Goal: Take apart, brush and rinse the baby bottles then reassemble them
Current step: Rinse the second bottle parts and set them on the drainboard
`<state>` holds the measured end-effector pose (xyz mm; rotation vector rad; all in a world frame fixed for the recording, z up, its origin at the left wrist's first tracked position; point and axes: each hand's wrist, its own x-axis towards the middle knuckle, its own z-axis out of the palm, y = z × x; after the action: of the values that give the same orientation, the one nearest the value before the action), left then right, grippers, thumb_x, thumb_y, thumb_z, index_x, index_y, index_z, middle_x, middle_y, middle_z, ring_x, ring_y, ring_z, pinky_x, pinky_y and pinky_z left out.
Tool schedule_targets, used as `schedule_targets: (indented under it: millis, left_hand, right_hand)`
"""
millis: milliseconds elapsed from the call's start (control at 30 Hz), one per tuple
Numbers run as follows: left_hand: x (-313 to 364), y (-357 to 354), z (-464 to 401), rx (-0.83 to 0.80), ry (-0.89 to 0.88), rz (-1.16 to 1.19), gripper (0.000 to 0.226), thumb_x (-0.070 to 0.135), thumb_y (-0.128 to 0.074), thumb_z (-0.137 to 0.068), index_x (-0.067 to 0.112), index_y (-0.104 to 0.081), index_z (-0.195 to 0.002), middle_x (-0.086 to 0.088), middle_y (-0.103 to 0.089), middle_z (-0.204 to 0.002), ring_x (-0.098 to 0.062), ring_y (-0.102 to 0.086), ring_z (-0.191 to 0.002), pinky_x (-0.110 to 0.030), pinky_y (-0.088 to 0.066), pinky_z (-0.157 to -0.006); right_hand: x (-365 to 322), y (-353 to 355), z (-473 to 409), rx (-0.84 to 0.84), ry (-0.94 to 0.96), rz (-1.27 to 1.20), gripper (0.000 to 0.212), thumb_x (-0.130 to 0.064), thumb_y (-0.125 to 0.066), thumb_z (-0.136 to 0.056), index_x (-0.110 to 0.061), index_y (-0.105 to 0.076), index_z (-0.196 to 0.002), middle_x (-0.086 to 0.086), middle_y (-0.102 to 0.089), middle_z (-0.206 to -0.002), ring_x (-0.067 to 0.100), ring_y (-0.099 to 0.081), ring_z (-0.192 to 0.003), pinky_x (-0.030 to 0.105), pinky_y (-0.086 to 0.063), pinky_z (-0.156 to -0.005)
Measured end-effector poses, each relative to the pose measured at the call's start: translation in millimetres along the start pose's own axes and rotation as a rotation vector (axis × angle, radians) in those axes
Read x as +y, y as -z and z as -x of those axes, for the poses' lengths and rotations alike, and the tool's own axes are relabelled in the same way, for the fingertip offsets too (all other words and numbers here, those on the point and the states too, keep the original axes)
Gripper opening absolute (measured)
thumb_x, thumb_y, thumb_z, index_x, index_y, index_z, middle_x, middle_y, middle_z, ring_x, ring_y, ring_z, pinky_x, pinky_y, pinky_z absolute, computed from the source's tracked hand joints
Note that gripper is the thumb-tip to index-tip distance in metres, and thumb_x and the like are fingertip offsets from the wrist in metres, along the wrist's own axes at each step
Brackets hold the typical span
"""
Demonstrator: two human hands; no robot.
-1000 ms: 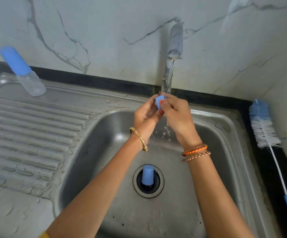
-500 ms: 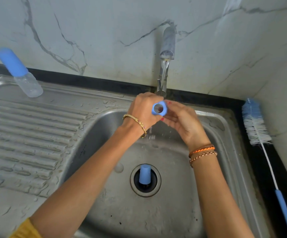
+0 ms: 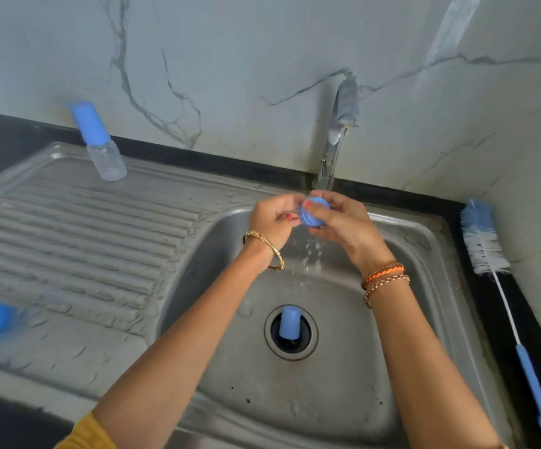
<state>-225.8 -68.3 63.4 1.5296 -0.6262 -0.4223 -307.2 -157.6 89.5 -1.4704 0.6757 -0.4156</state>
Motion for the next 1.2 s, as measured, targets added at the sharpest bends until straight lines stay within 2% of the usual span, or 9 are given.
schedule_targets:
  millis: [167,333,400,467,533,633,700,933,1200]
  left_hand:
    - [-4.6,32.1,26.3,0.073,0.106,0.112,0.042,-0.025,-0.031,-0.083,-0.011,-0.058,-0.112,-0.008,-0.061,-0.083,-0.012,-0.057,-0.070,-0.013,-0.050,-0.066]
    - [-14.0,84.7,49.3,0.211,0.149,0.018,0.037,-0.019,-0.038,-0.084,-0.004,-0.063,-0.108,0.001,-0.061,-0.076,-0.002,-0.056,-0.059,-0.010,-0.048,-0.059]
    - [-22.8,106.0,58.3,0.236,0.196,-0.004,0.034,-0.017,-0.045,-0.083,-0.003,-0.064,-0.107,0.010,-0.063,-0.068,0.002,-0.056,-0.054,-0.013,-0.048,-0.058]
    - [-32.8,124.4,68.0,0.243,0.236,-0.047,0.030,-0.014,-0.050,-0.082,-0.003,-0.066,-0.105,0.014,-0.063,-0.062,0.006,-0.055,-0.048,-0.019,-0.049,-0.061]
    - [-39.2,142.5,78.0,0.255,0.232,-0.104,0.028,-0.012,-0.052,-0.082,-0.003,-0.067,-0.104,0.008,-0.066,-0.069,0.009,-0.054,-0.047,-0.028,-0.051,-0.071]
    - [-35.9,164.3,88.1,0.253,0.150,-0.155,0.025,-0.009,-0.054,-0.084,0.000,-0.067,-0.104,-0.003,-0.064,-0.090,0.016,-0.054,-0.054,-0.033,-0.050,-0.085]
    - [-28.3,180.5,90.4,0.262,0.065,-0.176,0.023,-0.008,-0.055,-0.085,0.000,-0.067,-0.103,-0.003,-0.063,-0.093,0.017,-0.055,-0.059,-0.030,-0.050,-0.084]
    - [-7.5,264.9,87.2,0.431,-0.117,-0.316,0.019,-0.002,-0.060,-0.082,0.004,-0.070,-0.097,0.007,-0.063,-0.090,0.019,-0.054,-0.065,-0.005,-0.043,-0.074]
    - [-9.9,390.3,93.5,0.627,-0.030,-0.502,0.024,-0.004,-0.055,-0.084,0.007,-0.069,-0.101,0.006,-0.063,-0.091,-0.001,-0.055,-0.074,-0.002,-0.041,-0.071]
  right_hand:
    - [2.7,-21.2,18.4,0.004,0.094,0.178,0.036,0.000,-0.068,-0.078,-0.010,-0.060,-0.112,0.002,-0.058,-0.097,0.010,-0.059,-0.078,0.019,-0.056,-0.063]
    - [12.4,-48.7,34.0,-0.130,0.093,-0.290,0.016,-0.003,-0.051,-0.089,-0.012,-0.064,-0.090,0.001,-0.069,-0.074,0.016,-0.068,-0.070,0.018,-0.055,-0.059]
    - [41.6,-67.1,34.9,-0.064,0.064,0.045,0.025,0.002,-0.051,-0.087,-0.014,-0.069,-0.080,0.001,-0.070,-0.070,0.014,-0.068,-0.067,0.019,-0.054,-0.058]
    - [77.8,-84.0,38.2,-0.158,0.063,0.886,0.012,-0.002,-0.059,-0.083,-0.007,-0.070,-0.086,0.012,-0.068,-0.086,0.026,-0.066,-0.084,0.026,-0.050,-0.067]
    - [99.5,-94.9,41.5,-0.181,0.058,1.328,0.011,-0.013,-0.065,-0.077,-0.007,-0.065,-0.087,0.021,-0.060,-0.095,0.037,-0.057,-0.092,0.027,-0.045,-0.069]
    - [91.1,-114.9,43.3,-0.148,0.119,1.250,0.031,-0.017,-0.064,-0.078,-0.011,-0.065,-0.108,0.015,-0.058,-0.113,0.035,-0.053,-0.106,0.029,-0.042,-0.084]
    - [68.2,-134.4,40.7,-0.108,0.254,1.168,0.040,-0.015,-0.063,-0.081,-0.012,-0.061,-0.121,0.017,-0.056,-0.119,0.032,-0.052,-0.113,0.028,-0.036,-0.090]
    - [7.9,-247.2,29.6,-0.158,0.329,0.643,0.038,-0.017,-0.076,-0.072,-0.013,-0.063,-0.108,0.001,-0.063,-0.097,0.014,-0.061,-0.085,0.026,-0.049,-0.083]
    - [13.2,-392.7,8.9,-0.418,0.426,0.634,0.038,-0.017,-0.078,-0.072,-0.009,-0.067,-0.108,0.002,-0.068,-0.101,0.011,-0.060,-0.085,0.016,-0.044,-0.074]
